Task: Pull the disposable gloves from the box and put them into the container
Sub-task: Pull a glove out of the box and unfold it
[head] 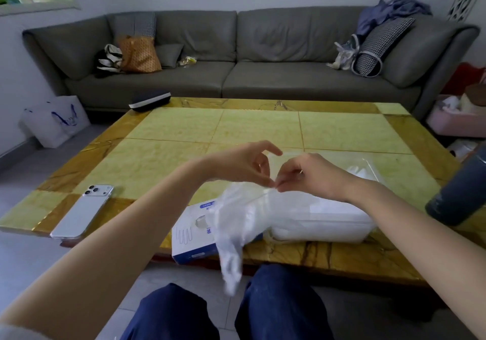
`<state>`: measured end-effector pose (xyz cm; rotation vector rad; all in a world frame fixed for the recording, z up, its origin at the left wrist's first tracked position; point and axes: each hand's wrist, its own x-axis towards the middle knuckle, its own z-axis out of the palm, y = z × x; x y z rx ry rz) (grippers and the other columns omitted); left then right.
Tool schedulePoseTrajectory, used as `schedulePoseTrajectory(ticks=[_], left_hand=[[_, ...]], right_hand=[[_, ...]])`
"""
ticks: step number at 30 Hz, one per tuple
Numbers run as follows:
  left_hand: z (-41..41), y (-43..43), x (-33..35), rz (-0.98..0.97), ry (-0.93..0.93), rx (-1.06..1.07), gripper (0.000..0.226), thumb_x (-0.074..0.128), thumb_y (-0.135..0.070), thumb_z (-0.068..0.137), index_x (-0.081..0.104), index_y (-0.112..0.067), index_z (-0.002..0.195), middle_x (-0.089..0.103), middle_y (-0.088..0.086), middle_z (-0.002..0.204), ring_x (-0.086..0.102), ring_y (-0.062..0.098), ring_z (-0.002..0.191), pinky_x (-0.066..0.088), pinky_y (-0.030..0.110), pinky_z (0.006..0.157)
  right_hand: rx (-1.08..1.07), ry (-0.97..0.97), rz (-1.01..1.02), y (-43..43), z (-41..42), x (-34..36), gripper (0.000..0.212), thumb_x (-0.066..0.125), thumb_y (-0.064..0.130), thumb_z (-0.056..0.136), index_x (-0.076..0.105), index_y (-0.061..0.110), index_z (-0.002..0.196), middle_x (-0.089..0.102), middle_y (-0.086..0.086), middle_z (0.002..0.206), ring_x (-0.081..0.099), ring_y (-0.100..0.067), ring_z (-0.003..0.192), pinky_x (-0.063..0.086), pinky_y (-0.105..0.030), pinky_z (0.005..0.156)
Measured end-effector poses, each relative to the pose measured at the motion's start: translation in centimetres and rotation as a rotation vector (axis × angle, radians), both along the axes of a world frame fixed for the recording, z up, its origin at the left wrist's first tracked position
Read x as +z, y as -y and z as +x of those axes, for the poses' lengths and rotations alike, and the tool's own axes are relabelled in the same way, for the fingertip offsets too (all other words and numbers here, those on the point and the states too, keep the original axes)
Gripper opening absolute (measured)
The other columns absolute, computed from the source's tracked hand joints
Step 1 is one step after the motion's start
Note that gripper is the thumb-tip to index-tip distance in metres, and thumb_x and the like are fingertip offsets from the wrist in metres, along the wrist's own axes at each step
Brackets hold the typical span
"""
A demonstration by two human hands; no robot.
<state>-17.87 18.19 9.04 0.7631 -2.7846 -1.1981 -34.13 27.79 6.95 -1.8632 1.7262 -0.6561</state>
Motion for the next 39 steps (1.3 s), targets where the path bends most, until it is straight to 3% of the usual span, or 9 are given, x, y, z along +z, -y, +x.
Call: schedulePoseTrajectory(ticks=[5,10,17,20,24,29,33,37,39], left_hand=[[-1.6,0.4,-0.4,-0.185,0.186,-0.059,0.019,0.066,-0.025,0.086,0.063,-0.021,0.105,0.062,-0.011,0.077,0.056,-0.001,0.062,0.041,0.013,0.063],[-3.5,1.7,0.8,-0.449,0.251,0.093,0.018,0.059,-0.022,0.092,0.064,-0.008,0.103,0.064,0.004,0.109,0.060,0.018,0.102,0.045,0.033,0.095],[-6.1,0.5,3.4,-0.824,-0.287,0.438,0.007,0.048,-0.017,0.095,0.055,-0.018,0.096,0.063,-0.005,0.101,0.056,0.016,0.094,0.032,0.031,0.086],[-6.0,-0.1,3.0,-0.861,-0.401,0.435,0.011,0.052,-0.009,0.091,0.058,-0.018,0.095,0.061,-0.004,0.103,0.053,0.017,0.097,0.032,0.030,0.087],[-5.0,-1.2,0.2,-0.822,-0.306,0.279,0.012,0.054,-0.008,0.090,0.060,-0.018,0.092,0.057,-0.008,0.097,0.049,0.010,0.098,0.028,0.022,0.092],[-4.7,-2.0,-4.7,-0.750,-0.038,0.094,0.015,0.050,-0.012,0.094,0.060,-0.021,0.100,0.059,-0.007,0.109,0.047,0.013,0.108,0.029,0.025,0.099],[-5.7,-2.1,-7.5,-0.790,0.131,0.010,0.022,0.047,-0.009,0.094,0.060,-0.023,0.104,0.061,-0.005,0.111,0.047,0.015,0.108,0.031,0.028,0.099],[-6.4,-1.4,-7.6,-0.706,0.395,-0.156,0.023,0.054,-0.026,0.094,0.056,-0.024,0.117,0.064,-0.003,0.109,0.049,0.016,0.108,0.028,0.029,0.104],[-6.8,-1.1,-6.7,-0.564,0.412,-0.149,0.032,0.055,-0.038,0.093,0.054,-0.023,0.122,0.065,-0.002,0.112,0.053,0.016,0.108,0.033,0.031,0.104]], right_hand=[[-0.064,-0.053,0.014,-0.2,-2.5,-0.1,0.006,0.071,0.013,0.082,0.070,0.018,0.085,0.071,0.004,0.089,0.066,-0.011,0.087,0.052,-0.035,0.089],[-0.182,-0.129,-0.044,0.3,-5.3,0.3,0.010,0.070,0.007,0.082,0.072,0.010,0.091,0.070,0.004,0.087,0.066,-0.009,0.085,0.051,-0.032,0.090],[-0.456,-0.329,-0.796,0.5,-8.0,2.2,0.005,0.069,0.007,0.083,0.070,0.007,0.088,0.064,-0.007,0.087,0.060,-0.026,0.082,0.049,-0.034,0.069],[-0.418,-0.444,-0.911,-0.3,-8.4,1.8,0.008,0.069,0.001,0.081,0.070,0.008,0.085,0.062,-0.005,0.083,0.053,-0.024,0.081,0.041,-0.026,0.070],[-0.250,-0.550,-0.778,-2.3,-8.7,-0.7,0.010,0.071,0.000,0.077,0.071,0.008,0.083,0.062,-0.002,0.079,0.051,-0.017,0.079,0.036,-0.019,0.075],[-0.113,-0.510,-0.332,-3.7,-8.9,-4.1,0.017,0.068,0.001,0.081,0.070,0.016,0.089,0.059,0.010,0.086,0.059,-0.011,0.084,0.034,-0.009,0.068],[-0.097,-0.568,-0.036,-3.4,-8.6,-5.7,0.014,0.058,0.016,0.092,0.065,0.026,0.100,0.059,0.016,0.098,0.056,-0.003,0.090,0.039,-0.016,0.072],[-0.071,-0.249,0.311,-2.7,-9.1,-5.3,0.009,0.063,0.035,0.089,0.063,0.033,0.097,0.063,0.018,0.097,0.057,0.002,0.087,0.044,-0.014,0.074],[-0.068,-0.154,0.276,-2.4,-9.1,-4.8,0.015,0.058,0.040,0.089,0.065,0.032,0.099,0.064,0.019,0.093,0.059,0.004,0.084,0.047,-0.015,0.075]])
